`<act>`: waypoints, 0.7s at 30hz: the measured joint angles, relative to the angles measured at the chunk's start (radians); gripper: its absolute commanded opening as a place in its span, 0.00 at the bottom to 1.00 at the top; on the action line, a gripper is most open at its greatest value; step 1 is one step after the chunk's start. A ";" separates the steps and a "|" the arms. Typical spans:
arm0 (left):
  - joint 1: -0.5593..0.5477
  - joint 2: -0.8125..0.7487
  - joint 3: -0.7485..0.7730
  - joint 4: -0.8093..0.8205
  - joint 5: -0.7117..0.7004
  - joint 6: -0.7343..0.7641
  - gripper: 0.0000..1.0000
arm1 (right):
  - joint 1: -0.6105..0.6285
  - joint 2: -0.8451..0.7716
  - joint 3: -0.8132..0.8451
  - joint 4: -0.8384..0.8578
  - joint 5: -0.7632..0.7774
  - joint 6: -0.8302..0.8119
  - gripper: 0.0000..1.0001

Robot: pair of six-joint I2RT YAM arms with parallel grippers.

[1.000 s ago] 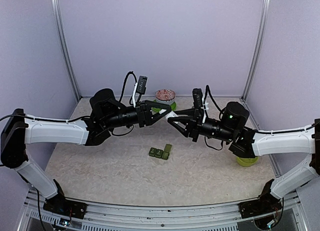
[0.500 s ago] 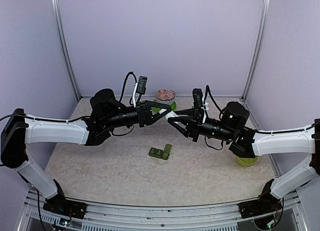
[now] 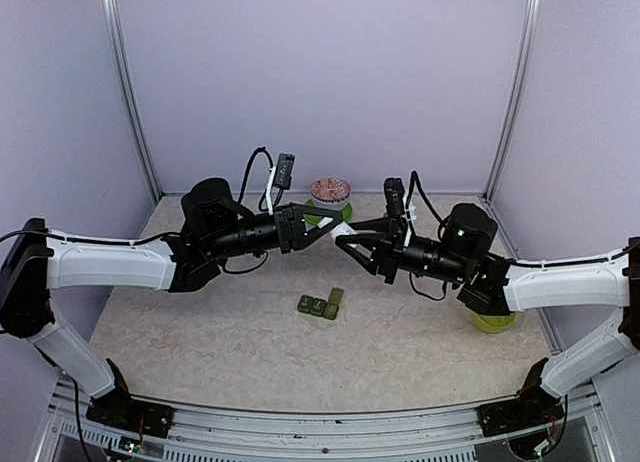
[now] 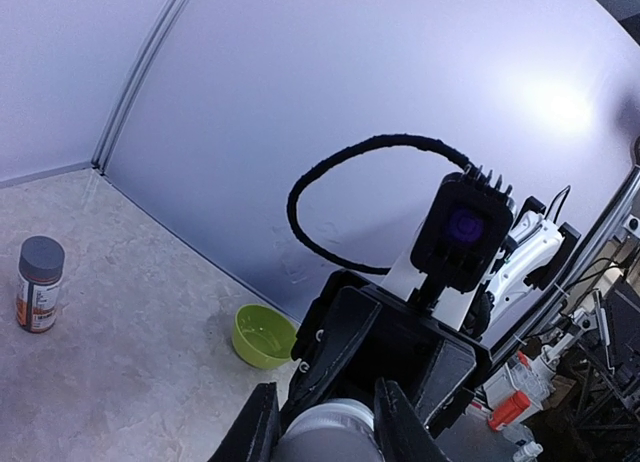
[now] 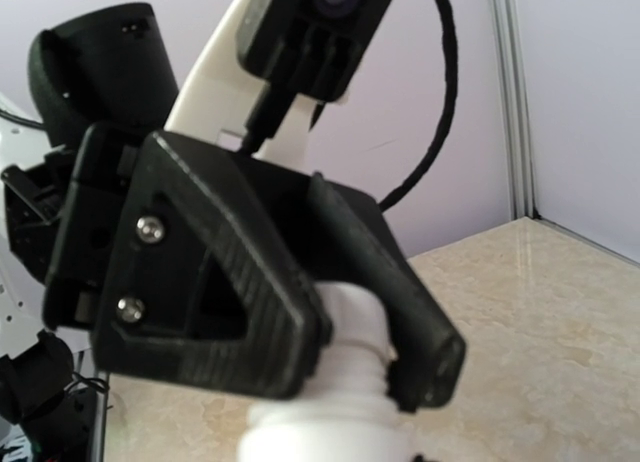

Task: Sort the pills into containers
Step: Open the lid of the pill bottle.

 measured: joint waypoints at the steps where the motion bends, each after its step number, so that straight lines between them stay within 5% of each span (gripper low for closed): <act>1: -0.002 -0.002 0.000 -0.005 -0.010 -0.005 0.17 | -0.001 0.000 0.000 -0.001 0.001 -0.002 0.21; 21: -0.015 -0.035 -0.001 -0.077 -0.188 -0.081 0.22 | -0.006 0.051 0.058 -0.037 0.033 -0.086 0.21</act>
